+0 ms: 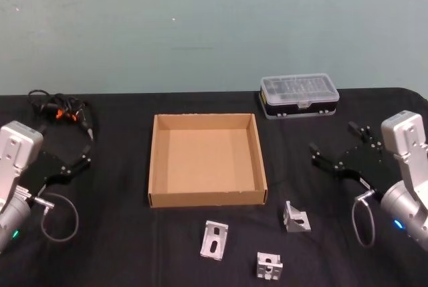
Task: Use one hand to pick up the angle iron from the table and place it into the box.
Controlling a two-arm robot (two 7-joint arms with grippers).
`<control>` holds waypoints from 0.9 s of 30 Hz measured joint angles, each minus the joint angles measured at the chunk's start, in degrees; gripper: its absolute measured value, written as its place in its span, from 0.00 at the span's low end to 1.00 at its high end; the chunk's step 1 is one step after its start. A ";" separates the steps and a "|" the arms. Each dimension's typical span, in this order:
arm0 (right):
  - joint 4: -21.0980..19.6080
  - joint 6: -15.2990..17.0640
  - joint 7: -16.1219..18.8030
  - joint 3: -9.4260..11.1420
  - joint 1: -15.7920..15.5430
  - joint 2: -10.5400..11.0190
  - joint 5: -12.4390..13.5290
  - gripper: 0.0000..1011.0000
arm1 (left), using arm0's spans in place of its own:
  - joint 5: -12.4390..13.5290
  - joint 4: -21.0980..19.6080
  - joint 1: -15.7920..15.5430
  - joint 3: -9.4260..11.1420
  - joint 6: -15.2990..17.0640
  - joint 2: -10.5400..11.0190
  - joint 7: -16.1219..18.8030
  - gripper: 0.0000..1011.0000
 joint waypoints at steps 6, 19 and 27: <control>-2.75 0.83 2.60 1.61 -2.43 1.30 1.78 0.99 | 0.00 0.00 0.00 0.00 0.00 0.00 0.00 0.99; -7.55 2.47 7.54 2.91 -7.22 3.55 2.93 0.99 | 0.00 0.00 0.00 0.00 0.00 0.00 0.00 0.99; -9.94 3.46 10.11 3.09 -9.60 4.32 3.01 0.99 | 0.00 0.00 0.00 0.00 0.00 0.00 0.00 0.99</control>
